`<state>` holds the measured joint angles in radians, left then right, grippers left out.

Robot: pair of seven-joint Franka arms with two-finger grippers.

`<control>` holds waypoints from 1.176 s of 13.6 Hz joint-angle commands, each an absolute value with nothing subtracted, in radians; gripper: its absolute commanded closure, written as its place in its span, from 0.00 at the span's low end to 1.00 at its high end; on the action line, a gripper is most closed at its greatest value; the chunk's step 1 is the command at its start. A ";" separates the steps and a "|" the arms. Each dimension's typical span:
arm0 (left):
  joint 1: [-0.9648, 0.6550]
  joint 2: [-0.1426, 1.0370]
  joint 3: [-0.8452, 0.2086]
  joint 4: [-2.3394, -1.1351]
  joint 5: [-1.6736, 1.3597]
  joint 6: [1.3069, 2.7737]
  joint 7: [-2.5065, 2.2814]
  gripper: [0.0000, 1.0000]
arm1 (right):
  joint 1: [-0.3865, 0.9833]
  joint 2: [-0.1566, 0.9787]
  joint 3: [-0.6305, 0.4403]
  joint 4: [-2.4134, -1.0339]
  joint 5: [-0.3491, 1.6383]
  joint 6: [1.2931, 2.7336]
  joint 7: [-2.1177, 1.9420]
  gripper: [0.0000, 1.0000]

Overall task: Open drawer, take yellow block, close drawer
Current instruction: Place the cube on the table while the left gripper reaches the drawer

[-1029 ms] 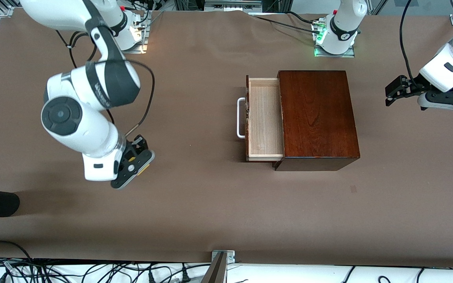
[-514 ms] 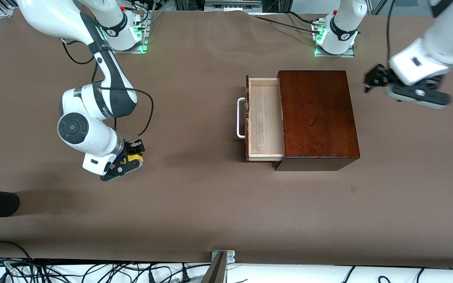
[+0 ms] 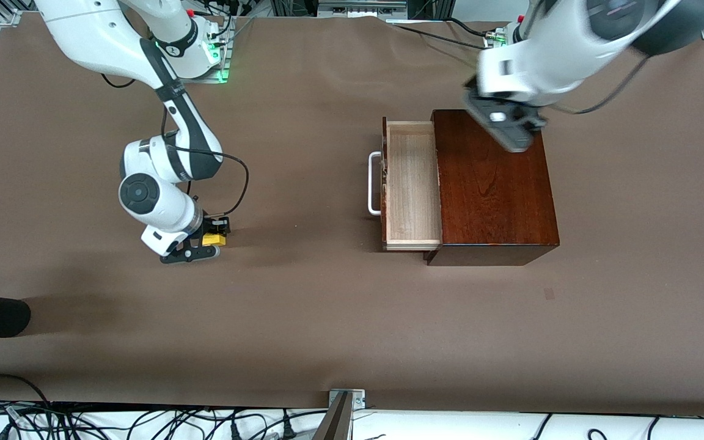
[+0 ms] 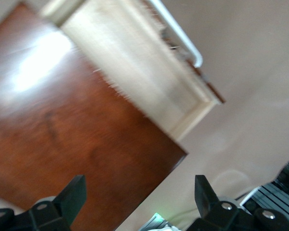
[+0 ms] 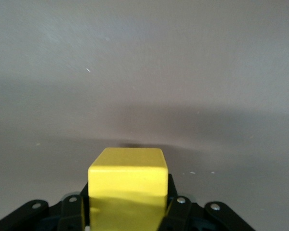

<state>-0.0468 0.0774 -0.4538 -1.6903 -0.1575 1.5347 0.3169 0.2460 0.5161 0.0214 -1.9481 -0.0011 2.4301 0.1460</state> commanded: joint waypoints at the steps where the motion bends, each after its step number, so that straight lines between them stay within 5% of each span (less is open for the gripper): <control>1: -0.070 0.272 -0.505 -1.472 -0.166 1.505 0.348 0.00 | 0.241 0.488 0.026 -2.057 0.015 2.528 0.184 1.00; 4: -0.113 0.403 -0.508 -1.395 -0.167 1.589 0.652 0.00 | 0.241 0.489 0.026 -2.059 0.014 2.525 0.183 1.00; 5: -0.121 0.426 -0.509 -1.396 -0.166 1.647 0.717 0.00 | 0.241 0.489 0.025 -2.059 0.014 2.525 0.173 0.88; 6: -0.150 0.451 -0.509 -1.396 -0.155 1.705 0.773 0.00 | 0.241 0.491 0.026 -2.059 0.012 2.525 0.170 0.25; 7: -0.187 0.483 -0.509 -1.394 -0.122 1.757 0.838 0.00 | 0.241 0.480 0.026 -2.053 0.009 2.519 0.160 0.00; 9: -0.262 0.537 -0.509 -1.396 -0.007 1.871 0.935 0.00 | 0.239 0.399 0.025 -2.019 0.009 2.452 0.126 0.00; 12: -0.369 0.629 -0.506 -1.402 0.131 1.985 0.954 0.00 | 0.238 0.280 0.011 -1.857 0.015 2.144 0.104 0.00; 16: -0.399 0.687 -0.486 -1.425 0.206 1.977 0.930 0.00 | 0.238 0.122 0.005 -1.729 0.018 1.864 0.098 0.00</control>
